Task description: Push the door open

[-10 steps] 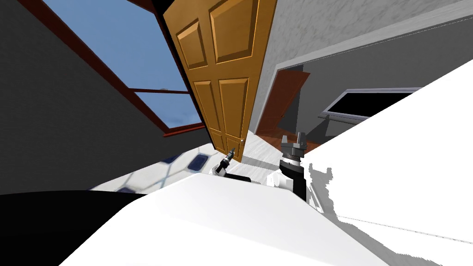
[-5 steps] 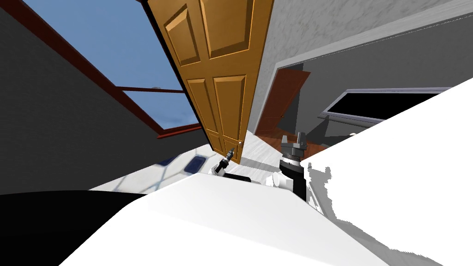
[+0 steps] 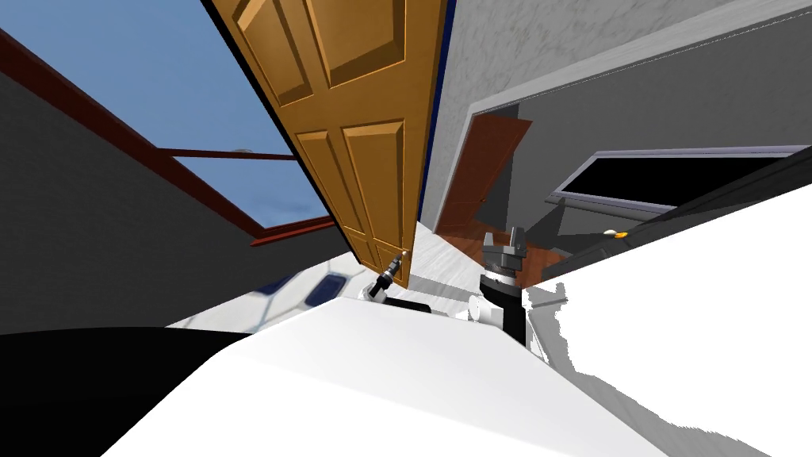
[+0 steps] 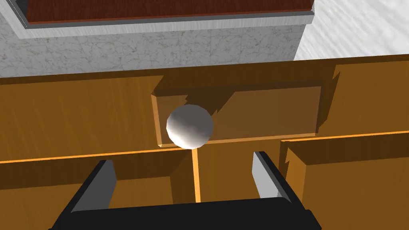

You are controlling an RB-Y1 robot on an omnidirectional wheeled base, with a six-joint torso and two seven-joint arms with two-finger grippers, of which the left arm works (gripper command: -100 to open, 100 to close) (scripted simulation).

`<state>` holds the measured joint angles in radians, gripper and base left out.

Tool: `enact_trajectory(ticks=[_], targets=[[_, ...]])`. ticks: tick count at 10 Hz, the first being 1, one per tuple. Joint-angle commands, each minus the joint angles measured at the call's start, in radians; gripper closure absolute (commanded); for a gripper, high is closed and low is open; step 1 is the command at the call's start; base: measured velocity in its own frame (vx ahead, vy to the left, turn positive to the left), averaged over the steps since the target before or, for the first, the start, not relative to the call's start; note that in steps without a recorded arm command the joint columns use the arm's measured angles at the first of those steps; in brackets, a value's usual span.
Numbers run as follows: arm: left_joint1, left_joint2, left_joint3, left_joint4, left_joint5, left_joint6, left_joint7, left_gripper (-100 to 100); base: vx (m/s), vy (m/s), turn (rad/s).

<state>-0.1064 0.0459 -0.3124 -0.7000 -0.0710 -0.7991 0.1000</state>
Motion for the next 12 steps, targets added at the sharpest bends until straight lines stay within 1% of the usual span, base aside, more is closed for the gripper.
enact_trajectory(ticks=[1,2,3,4,9,10,11,12], targets=[[-0.001,-0.006,0.004,0.004,0.001,-0.005,-0.004,-100,0.231,-0.079,-0.031],[-0.001,-0.012,0.006,0.006,0.002,-0.008,-0.006,-100,0.23,-0.103,-0.021],[0.0,-0.008,0.005,0.003,0.002,-0.005,-0.004,-100,0.097,-0.043,0.018],[0.0,-0.008,0.005,0.003,0.002,-0.005,-0.004,100,-0.022,0.007,-0.003],[0.0,-0.008,0.005,0.003,0.002,-0.005,-0.004,100,-0.018,0.007,-0.004],[0.002,0.01,0.026,0.006,0.017,0.003,-0.028,100,0.131,-0.002,0.147],[0.001,0.012,0.03,0.006,0.02,0.004,-0.032,100,0.231,-0.038,0.106],[0.001,0.015,0.043,0.006,0.029,0.007,-0.046,100,0.233,-0.049,0.106]])
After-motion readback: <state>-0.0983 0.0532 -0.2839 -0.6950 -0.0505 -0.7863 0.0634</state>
